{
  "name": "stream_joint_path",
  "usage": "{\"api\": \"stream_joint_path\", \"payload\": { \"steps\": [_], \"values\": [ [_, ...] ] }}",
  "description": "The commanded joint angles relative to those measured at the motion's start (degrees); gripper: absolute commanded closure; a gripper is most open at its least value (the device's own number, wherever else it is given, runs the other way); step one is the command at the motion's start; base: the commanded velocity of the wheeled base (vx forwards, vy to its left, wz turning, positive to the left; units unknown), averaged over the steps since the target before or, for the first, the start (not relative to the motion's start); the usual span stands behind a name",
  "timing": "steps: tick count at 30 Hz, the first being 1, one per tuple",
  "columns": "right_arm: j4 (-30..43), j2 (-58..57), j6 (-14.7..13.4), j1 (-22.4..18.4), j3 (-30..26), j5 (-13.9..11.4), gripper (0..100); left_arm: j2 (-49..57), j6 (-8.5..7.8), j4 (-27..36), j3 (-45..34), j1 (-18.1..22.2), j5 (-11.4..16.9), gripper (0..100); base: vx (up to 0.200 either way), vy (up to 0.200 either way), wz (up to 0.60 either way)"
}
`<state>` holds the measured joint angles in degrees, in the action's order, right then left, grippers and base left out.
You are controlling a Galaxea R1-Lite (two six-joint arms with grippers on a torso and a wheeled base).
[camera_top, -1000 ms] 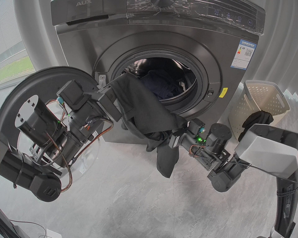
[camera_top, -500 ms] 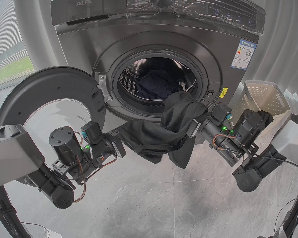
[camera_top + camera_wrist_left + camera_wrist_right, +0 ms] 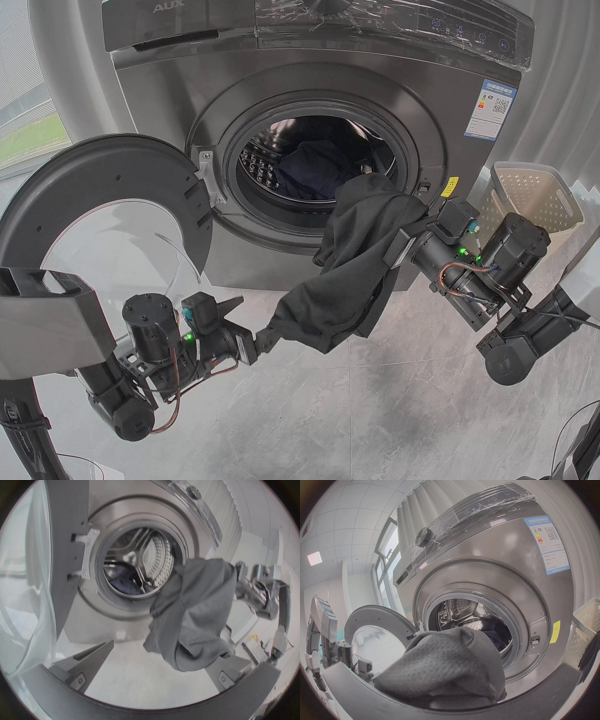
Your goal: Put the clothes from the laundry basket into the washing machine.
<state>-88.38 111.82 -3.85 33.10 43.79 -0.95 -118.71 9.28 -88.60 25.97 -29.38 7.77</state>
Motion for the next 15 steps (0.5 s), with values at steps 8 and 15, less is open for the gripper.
{"api": "stream_joint_path", "payload": {
  "steps": [8, 15],
  "values": [
    [0.05, 0.50, -0.10, 1.18, 0.60, 0.07, 100, -1.43, -4.27, -0.08, -3.20, -5.34, 1.99, 0, 0.000, 0.000, 0.00],
    [0.23, 1.64, -0.10, 2.59, 1.04, 1.83, 100, 1.20, -3.56, 0.01, 3.65, -5.78, 1.11, 0, 0.000, 0.000, 0.00]
  ]
}}
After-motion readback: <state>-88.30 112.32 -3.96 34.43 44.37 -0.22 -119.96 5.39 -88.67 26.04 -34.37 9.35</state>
